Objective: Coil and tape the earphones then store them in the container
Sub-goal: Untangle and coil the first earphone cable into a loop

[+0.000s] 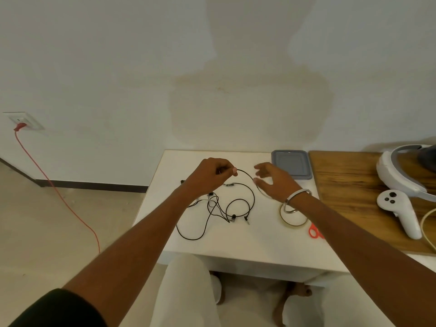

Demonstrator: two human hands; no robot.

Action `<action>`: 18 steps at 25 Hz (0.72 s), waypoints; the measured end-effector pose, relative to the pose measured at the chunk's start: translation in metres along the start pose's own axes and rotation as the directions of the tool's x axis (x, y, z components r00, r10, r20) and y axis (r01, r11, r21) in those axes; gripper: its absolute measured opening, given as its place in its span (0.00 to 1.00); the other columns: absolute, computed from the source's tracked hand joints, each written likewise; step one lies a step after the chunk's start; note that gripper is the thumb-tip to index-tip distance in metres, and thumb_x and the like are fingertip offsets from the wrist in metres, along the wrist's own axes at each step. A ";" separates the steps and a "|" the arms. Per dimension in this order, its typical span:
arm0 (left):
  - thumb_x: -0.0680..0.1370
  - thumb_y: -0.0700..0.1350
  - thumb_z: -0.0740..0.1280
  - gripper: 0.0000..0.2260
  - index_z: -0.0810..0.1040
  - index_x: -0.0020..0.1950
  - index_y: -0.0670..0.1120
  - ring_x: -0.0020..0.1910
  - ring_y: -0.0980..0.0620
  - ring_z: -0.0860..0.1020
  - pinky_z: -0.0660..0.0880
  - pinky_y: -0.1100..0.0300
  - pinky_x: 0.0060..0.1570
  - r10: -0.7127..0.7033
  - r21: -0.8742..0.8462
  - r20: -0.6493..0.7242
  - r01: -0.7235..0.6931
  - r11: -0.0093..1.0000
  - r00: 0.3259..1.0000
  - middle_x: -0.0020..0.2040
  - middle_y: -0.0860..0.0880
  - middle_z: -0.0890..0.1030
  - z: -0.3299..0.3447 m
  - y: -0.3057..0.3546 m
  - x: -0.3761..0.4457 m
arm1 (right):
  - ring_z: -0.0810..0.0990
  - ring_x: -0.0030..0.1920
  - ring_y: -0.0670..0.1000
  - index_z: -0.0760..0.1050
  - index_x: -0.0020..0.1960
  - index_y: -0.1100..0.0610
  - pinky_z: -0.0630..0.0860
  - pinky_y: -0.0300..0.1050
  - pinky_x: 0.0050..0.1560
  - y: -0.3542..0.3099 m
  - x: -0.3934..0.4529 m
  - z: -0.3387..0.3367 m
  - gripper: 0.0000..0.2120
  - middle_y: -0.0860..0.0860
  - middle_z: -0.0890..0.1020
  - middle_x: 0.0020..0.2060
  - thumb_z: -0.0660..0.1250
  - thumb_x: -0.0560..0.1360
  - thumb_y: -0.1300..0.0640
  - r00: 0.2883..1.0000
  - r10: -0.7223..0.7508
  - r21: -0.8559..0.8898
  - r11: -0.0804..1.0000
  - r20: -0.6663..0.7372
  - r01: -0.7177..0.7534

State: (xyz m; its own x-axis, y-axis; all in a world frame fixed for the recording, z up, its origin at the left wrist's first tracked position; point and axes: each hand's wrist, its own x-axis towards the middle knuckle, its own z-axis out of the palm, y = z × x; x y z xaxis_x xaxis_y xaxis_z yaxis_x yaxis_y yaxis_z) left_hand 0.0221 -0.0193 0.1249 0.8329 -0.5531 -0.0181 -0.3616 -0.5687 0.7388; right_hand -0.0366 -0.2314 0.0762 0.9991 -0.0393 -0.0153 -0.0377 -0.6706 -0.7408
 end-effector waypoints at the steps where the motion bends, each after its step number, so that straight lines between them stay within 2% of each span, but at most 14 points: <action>1: 0.80 0.47 0.65 0.09 0.83 0.46 0.48 0.27 0.60 0.69 0.65 0.71 0.31 0.011 0.010 0.013 -0.011 1.000 1.000 0.25 0.59 0.73 0.003 0.003 0.001 | 0.75 0.60 0.48 0.68 0.66 0.52 0.72 0.46 0.60 -0.004 -0.001 0.004 0.22 0.49 0.77 0.58 0.67 0.74 0.50 0.999 -0.026 -0.033 0.999 0.040 0.028; 2: 0.80 0.47 0.65 0.09 0.83 0.46 0.47 0.26 0.61 0.69 0.64 0.73 0.30 0.022 0.019 0.023 -0.023 1.000 0.999 0.24 0.62 0.74 0.007 0.005 0.001 | 0.73 0.62 0.47 0.66 0.68 0.50 0.70 0.49 0.62 -0.008 -0.001 0.009 0.25 0.47 0.76 0.61 0.67 0.74 0.49 0.996 -0.069 -0.052 0.996 0.064 0.073; 3: 0.80 0.46 0.65 0.08 0.82 0.46 0.46 0.25 0.62 0.70 0.64 0.73 0.29 0.033 0.027 0.029 -0.034 0.999 0.999 0.25 0.63 0.74 0.010 0.007 0.002 | 0.74 0.61 0.46 0.66 0.67 0.49 0.70 0.50 0.63 -0.014 0.000 0.013 0.23 0.45 0.76 0.60 0.67 0.74 0.49 0.990 -0.124 -0.064 0.990 0.075 0.128; 6: 0.79 0.49 0.66 0.09 0.82 0.44 0.46 0.26 0.62 0.69 0.63 0.70 0.30 0.025 0.036 0.030 -0.026 0.999 0.999 0.28 0.57 0.75 0.014 0.006 0.004 | 0.82 0.48 0.47 0.74 0.57 0.55 0.76 0.49 0.55 -0.029 0.000 0.016 0.10 0.48 0.84 0.45 0.61 0.78 0.54 0.977 -0.202 -0.087 0.974 0.070 0.208; 8: 0.78 0.51 0.67 0.10 0.82 0.45 0.46 0.25 0.61 0.68 0.64 0.70 0.29 -0.018 0.046 0.030 0.016 0.999 0.999 0.27 0.56 0.74 0.013 0.000 0.003 | 0.82 0.40 0.49 0.77 0.54 0.58 0.77 0.47 0.51 -0.033 0.001 0.011 0.11 0.52 0.85 0.38 0.58 0.80 0.56 0.980 -0.190 -0.112 0.974 0.052 0.195; 11: 0.78 0.53 0.66 0.12 0.83 0.44 0.47 0.24 0.59 0.65 0.63 0.69 0.28 -0.060 0.045 0.052 0.057 0.997 0.997 0.24 0.57 0.72 0.011 -0.008 -0.002 | 0.79 0.35 0.48 0.78 0.55 0.58 0.76 0.43 0.47 -0.027 0.000 0.001 0.12 0.51 0.83 0.34 0.57 0.80 0.56 0.982 -0.189 -0.134 0.973 -0.003 0.186; 15: 0.79 0.53 0.65 0.12 0.82 0.43 0.48 0.26 0.58 0.65 0.63 0.68 0.29 -0.061 0.054 0.056 0.058 0.997 0.997 0.32 0.45 0.75 0.008 -0.014 -0.007 | 0.78 0.32 0.47 0.78 0.52 0.57 0.70 0.32 0.38 -0.012 -0.001 -0.007 0.12 0.49 0.80 0.30 0.55 0.81 0.56 0.977 -0.122 -0.033 0.993 -0.175 0.118; 18: 0.80 0.53 0.64 0.13 0.82 0.43 0.47 0.24 0.58 0.64 0.63 0.73 0.27 -0.076 0.038 0.052 0.075 0.997 0.996 0.32 0.44 0.73 0.004 -0.016 -0.009 | 0.77 0.31 0.50 0.77 0.49 0.56 0.71 0.35 0.34 0.001 0.000 -0.015 0.12 0.50 0.79 0.30 0.55 0.81 0.56 0.957 -0.036 0.058 0.997 -0.287 0.054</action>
State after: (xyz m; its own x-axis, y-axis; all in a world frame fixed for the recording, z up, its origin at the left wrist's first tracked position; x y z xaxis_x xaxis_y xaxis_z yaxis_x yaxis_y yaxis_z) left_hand 0.0194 -0.0075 0.1104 0.8352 -0.5390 -0.1096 -0.3141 -0.6310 0.7094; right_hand -0.0370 -0.2435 0.0852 0.9523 -0.2264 0.2044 0.0179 -0.6275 -0.7784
